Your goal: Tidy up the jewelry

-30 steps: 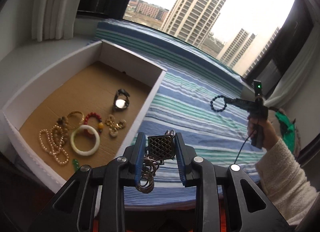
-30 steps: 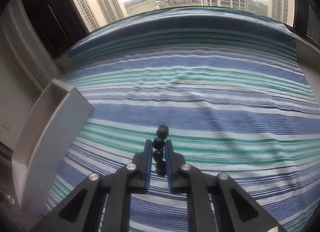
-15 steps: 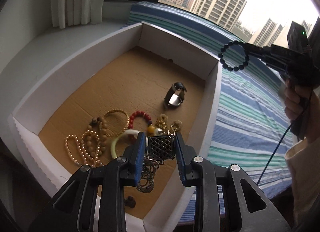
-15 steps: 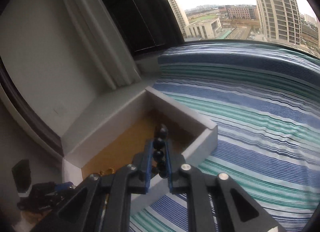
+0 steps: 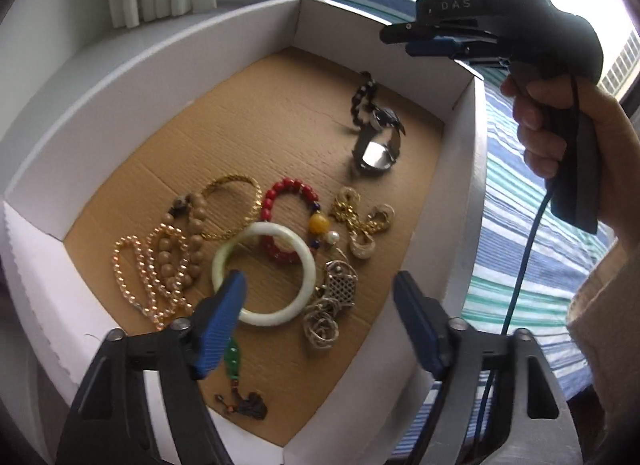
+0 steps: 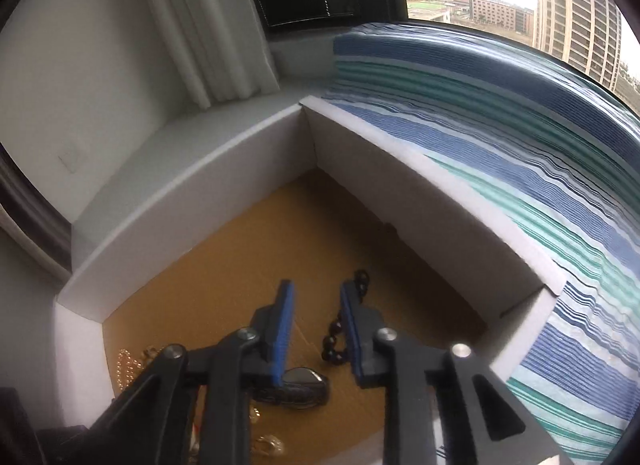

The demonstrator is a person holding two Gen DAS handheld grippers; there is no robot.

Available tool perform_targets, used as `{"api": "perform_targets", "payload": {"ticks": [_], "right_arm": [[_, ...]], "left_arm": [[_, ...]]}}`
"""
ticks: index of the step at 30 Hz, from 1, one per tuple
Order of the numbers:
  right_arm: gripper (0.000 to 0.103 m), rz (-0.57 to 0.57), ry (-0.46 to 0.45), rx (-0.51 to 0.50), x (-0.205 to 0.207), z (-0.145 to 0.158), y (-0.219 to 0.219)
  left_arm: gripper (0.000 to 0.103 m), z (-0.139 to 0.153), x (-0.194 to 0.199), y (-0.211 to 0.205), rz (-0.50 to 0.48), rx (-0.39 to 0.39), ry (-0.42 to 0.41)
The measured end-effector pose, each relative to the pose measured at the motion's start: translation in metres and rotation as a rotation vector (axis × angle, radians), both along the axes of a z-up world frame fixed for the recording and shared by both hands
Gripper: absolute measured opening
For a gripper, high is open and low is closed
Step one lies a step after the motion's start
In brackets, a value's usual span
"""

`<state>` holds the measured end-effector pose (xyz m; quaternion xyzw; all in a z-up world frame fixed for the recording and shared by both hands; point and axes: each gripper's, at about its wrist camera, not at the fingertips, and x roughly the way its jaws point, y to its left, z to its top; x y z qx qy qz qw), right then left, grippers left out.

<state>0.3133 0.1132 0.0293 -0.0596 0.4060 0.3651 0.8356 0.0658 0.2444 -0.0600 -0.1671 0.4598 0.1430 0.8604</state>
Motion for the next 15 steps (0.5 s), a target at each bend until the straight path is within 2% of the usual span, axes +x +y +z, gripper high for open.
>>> {"api": "perform_targets", "payload": {"ticks": [3, 6, 9, 12, 15], "right_arm": [[0.037, 0.043, 0.005, 0.028, -0.02, 0.011, 0.002], [0.045, 0.067, -0.015, 0.035, -0.045, 0.022, -0.003], [0.049, 0.073, -0.038, 0.001, -0.065, 0.026, -0.005], [0.057, 0.072, -0.071, -0.055, -0.084, 0.026, -0.004], [0.058, 0.077, -0.092, -0.109, -0.095, 0.023, 0.001]], "left_arm": [[0.102, 0.017, -0.008, 0.0, 0.075, 0.138, -0.034], [0.102, 0.032, -0.016, 0.007, 0.198, 0.245, -0.051], [0.102, 0.041, -0.026, 0.014, 0.288, 0.275, -0.084], [0.102, 0.043, -0.03, 0.018, 0.377, 0.294, -0.049], [0.102, 0.041, -0.034, 0.021, 0.377, 0.261, -0.013]]}}
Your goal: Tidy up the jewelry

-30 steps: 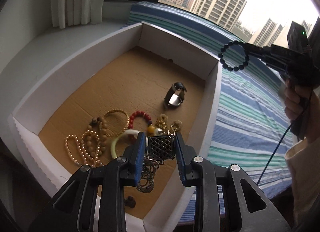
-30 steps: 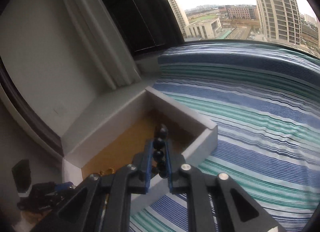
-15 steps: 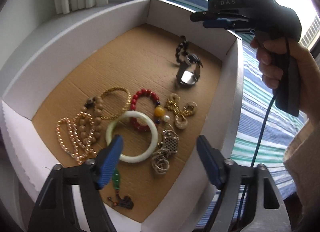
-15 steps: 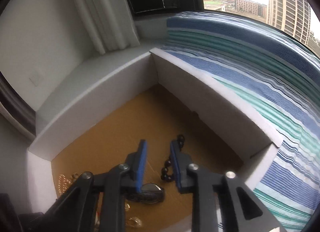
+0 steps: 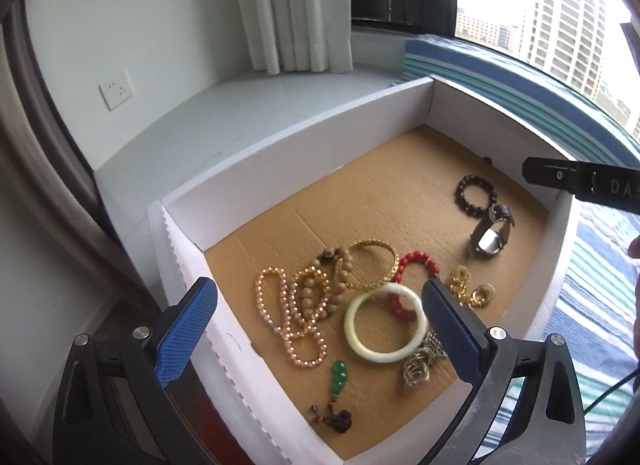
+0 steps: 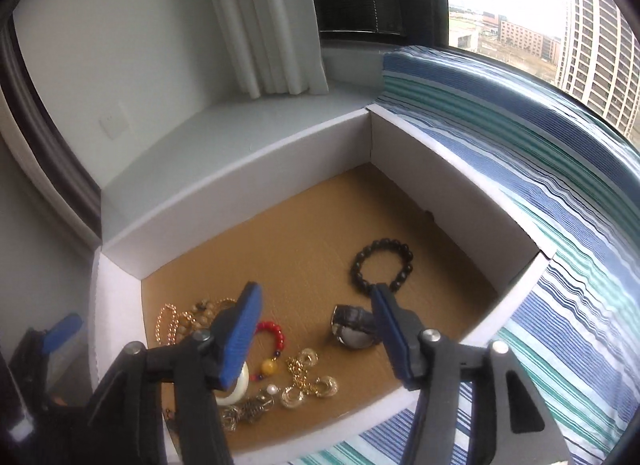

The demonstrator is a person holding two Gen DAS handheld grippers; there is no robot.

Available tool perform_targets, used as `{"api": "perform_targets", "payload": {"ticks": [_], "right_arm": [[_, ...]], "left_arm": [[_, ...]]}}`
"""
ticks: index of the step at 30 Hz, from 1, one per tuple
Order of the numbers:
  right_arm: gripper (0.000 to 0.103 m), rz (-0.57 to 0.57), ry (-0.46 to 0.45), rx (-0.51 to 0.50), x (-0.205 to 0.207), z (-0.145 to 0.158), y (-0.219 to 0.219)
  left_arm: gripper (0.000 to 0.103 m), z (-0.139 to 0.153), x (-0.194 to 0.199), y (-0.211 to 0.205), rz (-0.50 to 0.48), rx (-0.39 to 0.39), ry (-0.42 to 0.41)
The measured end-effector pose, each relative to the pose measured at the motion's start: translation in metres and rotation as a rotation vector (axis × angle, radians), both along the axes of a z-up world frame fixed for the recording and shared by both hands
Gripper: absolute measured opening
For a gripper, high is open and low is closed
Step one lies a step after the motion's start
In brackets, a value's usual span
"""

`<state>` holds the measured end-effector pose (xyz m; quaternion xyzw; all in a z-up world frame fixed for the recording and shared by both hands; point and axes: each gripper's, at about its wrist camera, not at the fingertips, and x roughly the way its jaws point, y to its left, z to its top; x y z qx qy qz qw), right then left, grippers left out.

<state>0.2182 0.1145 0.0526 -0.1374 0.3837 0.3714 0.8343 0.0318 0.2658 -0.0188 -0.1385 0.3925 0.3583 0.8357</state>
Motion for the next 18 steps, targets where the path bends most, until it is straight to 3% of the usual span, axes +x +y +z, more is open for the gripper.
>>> {"api": "perform_targets", "payload": {"ticks": [5, 14, 18], "right_arm": [[0.077, 0.009, -0.064, -0.061, -0.028, -0.004, 0.003], [0.083, 0.024, -0.112, -0.151, -0.049, -0.009, 0.01], [0.083, 0.018, -0.1, -0.189, -0.051, -0.017, 0.014]], "left_arm": [[0.102, 0.001, -0.001, -0.001, -0.05, -0.054, 0.043], [0.102, 0.002, -0.008, 0.011, -0.01, -0.137, -0.01], [0.102, 0.002, -0.011, 0.016, 0.036, -0.135, -0.008]]}}
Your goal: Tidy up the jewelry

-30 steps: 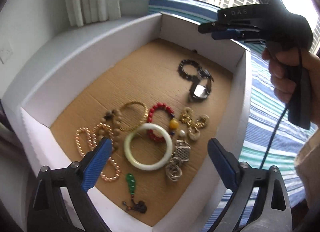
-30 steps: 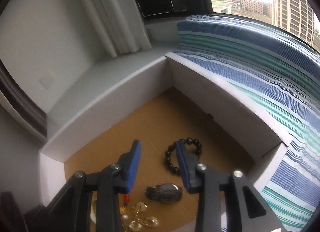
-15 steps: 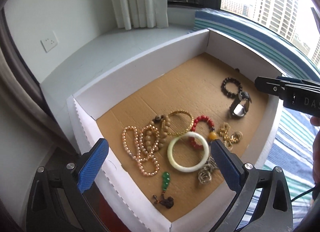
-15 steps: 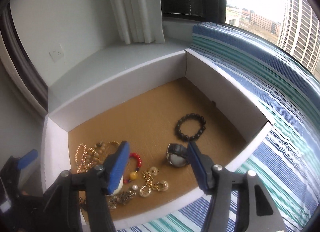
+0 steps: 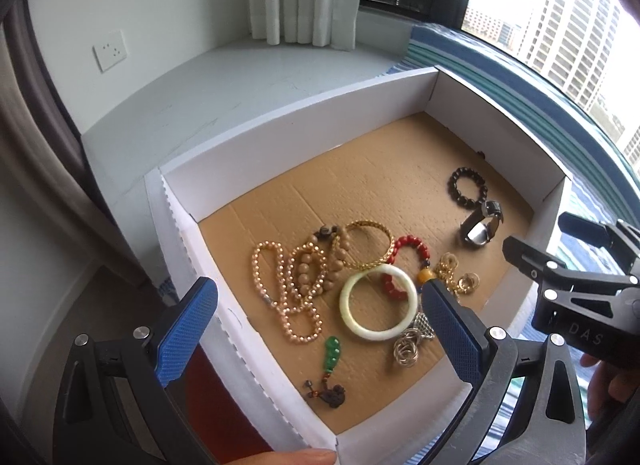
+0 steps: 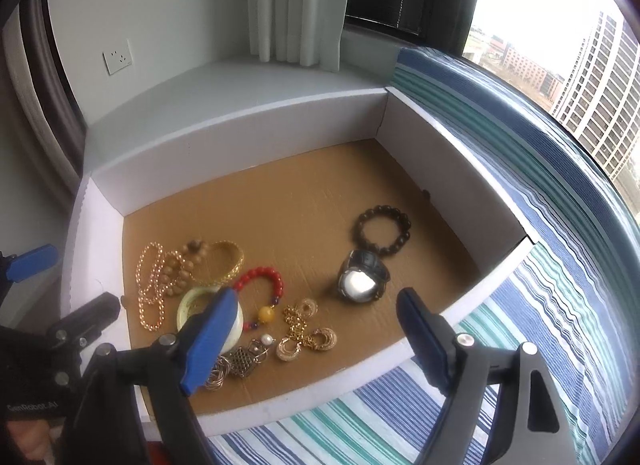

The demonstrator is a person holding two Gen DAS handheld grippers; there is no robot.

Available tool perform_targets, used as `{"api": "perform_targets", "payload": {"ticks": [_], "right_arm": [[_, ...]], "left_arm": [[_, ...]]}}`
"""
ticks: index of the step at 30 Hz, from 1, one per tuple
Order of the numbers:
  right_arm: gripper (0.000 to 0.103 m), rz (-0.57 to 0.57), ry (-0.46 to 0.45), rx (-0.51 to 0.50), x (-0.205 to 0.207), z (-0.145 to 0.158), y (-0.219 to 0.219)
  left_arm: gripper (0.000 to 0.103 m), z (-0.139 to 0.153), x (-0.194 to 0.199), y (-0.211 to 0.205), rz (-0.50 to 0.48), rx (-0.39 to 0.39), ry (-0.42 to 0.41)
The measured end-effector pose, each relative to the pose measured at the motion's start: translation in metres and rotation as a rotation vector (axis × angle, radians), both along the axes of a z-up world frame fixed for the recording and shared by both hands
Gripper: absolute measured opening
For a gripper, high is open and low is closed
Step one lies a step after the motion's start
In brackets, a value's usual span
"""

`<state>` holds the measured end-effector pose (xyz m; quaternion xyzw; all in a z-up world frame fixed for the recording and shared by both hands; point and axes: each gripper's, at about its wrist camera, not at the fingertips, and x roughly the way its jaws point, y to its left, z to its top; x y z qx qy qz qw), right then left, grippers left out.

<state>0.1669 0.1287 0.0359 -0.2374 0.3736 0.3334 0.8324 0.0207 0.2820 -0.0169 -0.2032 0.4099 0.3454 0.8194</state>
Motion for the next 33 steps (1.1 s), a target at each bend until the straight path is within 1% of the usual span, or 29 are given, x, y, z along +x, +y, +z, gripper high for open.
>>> {"api": "perform_targets", "payload": {"ticks": [4, 10, 16, 20, 33], "right_arm": [[0.083, -0.001, -0.005, -0.007, -0.005, -0.004, 0.004], [0.083, 0.011, -0.019, -0.016, -0.012, -0.001, 0.01], [0.083, 0.0, 0.012, -0.016, -0.01, 0.003, 0.01], [0.083, -0.014, 0.026, -0.028, -0.008, 0.004, 0.01], [0.083, -0.034, 0.024, -0.026, -0.006, 0.006, 0.006]], "left_arm": [[0.102, -0.001, -0.004, 0.006, 0.04, -0.018, 0.0], [0.102, 0.003, -0.008, 0.006, 0.066, 0.001, 0.002], [0.102, 0.008, -0.01, 0.003, 0.087, 0.024, 0.008], [0.102, 0.008, -0.009, -0.002, 0.08, 0.036, 0.018], [0.102, 0.011, -0.007, -0.005, 0.07, 0.026, 0.023]]}}
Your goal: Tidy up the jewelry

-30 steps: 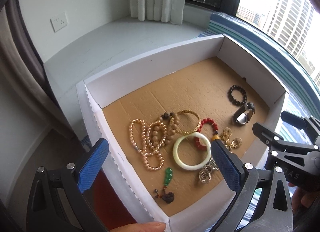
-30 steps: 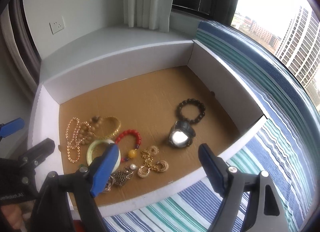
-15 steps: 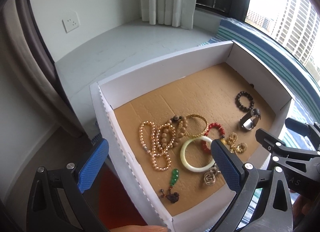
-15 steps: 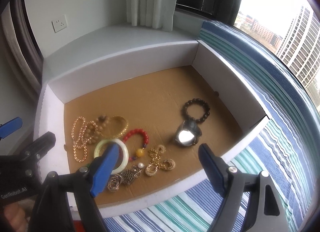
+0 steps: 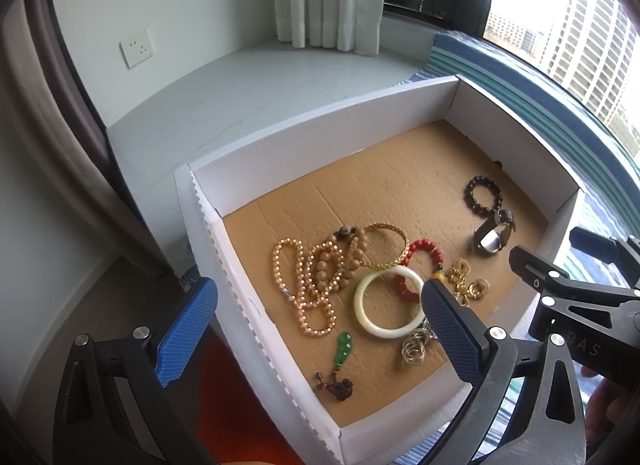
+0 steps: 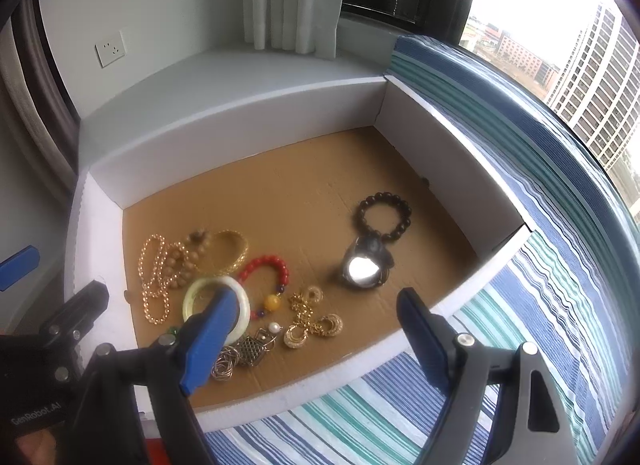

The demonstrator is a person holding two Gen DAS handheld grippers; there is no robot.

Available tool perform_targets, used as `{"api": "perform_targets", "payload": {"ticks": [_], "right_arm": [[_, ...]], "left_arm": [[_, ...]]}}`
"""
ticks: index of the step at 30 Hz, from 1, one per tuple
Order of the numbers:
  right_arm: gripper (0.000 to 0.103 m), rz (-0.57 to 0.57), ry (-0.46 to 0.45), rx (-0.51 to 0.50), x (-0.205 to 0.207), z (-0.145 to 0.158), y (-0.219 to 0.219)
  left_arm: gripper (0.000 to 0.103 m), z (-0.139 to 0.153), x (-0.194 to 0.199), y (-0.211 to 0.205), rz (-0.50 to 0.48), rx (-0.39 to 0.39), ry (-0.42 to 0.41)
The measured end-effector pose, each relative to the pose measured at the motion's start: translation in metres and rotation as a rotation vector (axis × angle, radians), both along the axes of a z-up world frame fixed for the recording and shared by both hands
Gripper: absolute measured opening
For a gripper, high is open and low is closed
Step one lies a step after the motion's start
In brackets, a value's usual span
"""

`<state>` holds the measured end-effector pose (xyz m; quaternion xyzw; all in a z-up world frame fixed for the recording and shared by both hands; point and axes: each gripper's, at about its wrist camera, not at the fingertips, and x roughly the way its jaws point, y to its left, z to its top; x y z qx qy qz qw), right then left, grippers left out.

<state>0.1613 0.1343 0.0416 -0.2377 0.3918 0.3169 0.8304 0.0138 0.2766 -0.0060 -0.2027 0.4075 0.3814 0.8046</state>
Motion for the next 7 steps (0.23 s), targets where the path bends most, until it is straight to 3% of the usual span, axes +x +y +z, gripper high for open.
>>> {"api": "perform_targets", "payload": {"ticks": [7], "right_arm": [[0.083, -0.008, 0.006, 0.009, 0.0009, -0.0009, -0.0011]], "left_arm": [[0.102, -0.0004, 0.0009, -0.0034, -0.005, 0.027, -0.004]]}}
